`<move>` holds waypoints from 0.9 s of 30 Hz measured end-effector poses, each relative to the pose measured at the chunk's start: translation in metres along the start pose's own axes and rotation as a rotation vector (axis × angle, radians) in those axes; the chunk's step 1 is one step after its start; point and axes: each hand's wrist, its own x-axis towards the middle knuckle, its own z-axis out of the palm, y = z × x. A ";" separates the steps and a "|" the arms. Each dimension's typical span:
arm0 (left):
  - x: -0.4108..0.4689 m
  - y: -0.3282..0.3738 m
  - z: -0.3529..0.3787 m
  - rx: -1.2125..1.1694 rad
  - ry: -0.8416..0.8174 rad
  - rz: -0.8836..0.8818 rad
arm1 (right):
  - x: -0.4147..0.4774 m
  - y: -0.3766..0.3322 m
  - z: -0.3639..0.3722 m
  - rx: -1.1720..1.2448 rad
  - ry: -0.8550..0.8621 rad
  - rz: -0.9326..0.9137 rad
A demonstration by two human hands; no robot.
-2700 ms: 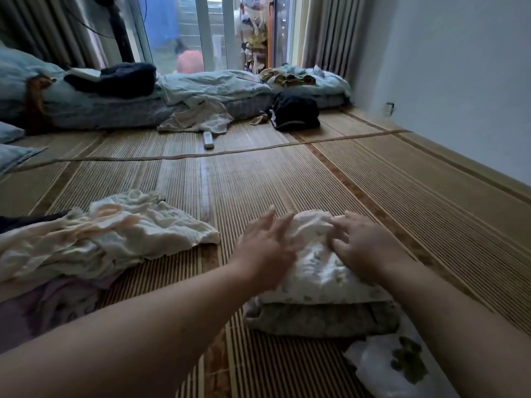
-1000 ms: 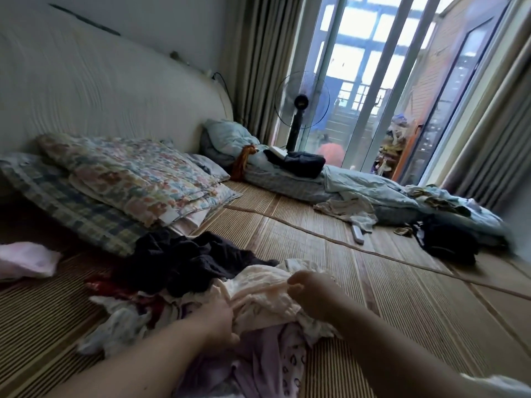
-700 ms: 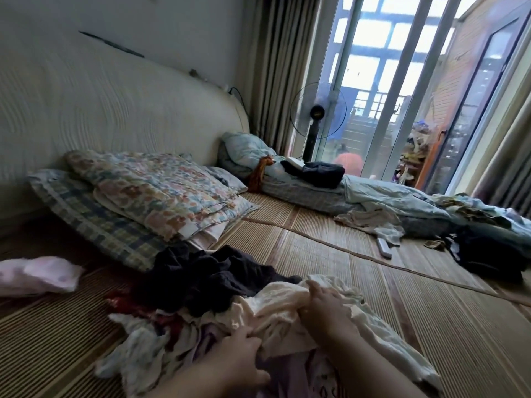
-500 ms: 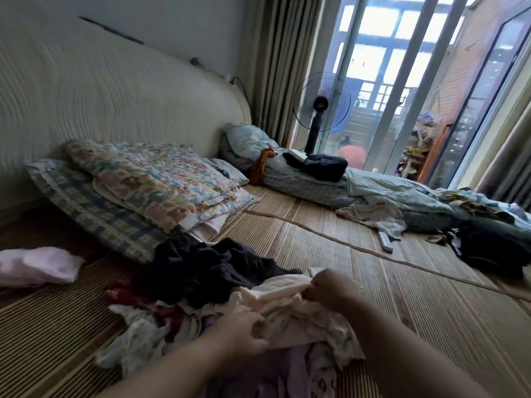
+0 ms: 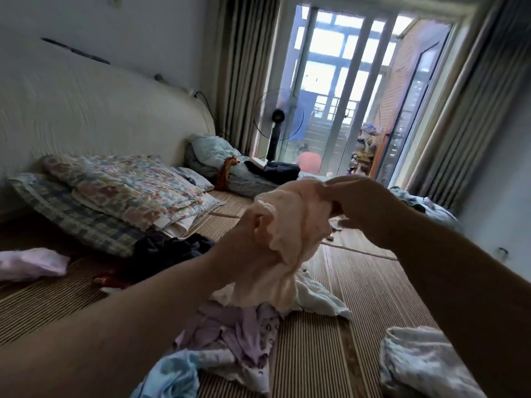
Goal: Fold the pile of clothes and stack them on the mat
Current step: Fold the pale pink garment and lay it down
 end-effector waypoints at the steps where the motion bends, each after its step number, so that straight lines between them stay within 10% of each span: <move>1: -0.003 0.006 0.006 -0.095 -0.064 0.045 | -0.015 0.001 -0.005 0.021 0.019 0.034; 5: -0.033 0.005 0.028 -0.388 -0.199 -0.009 | -0.083 0.014 -0.024 0.207 0.117 0.141; 15: -0.116 -0.013 0.079 -0.115 -0.216 -0.123 | -0.192 0.079 -0.020 0.612 0.432 0.373; 20: -0.153 -0.009 0.117 -0.163 -0.568 -0.088 | -0.206 0.074 -0.003 0.724 0.375 0.329; 27: -0.133 -0.036 0.139 0.047 -0.337 0.004 | -0.206 0.065 0.006 0.499 0.534 0.223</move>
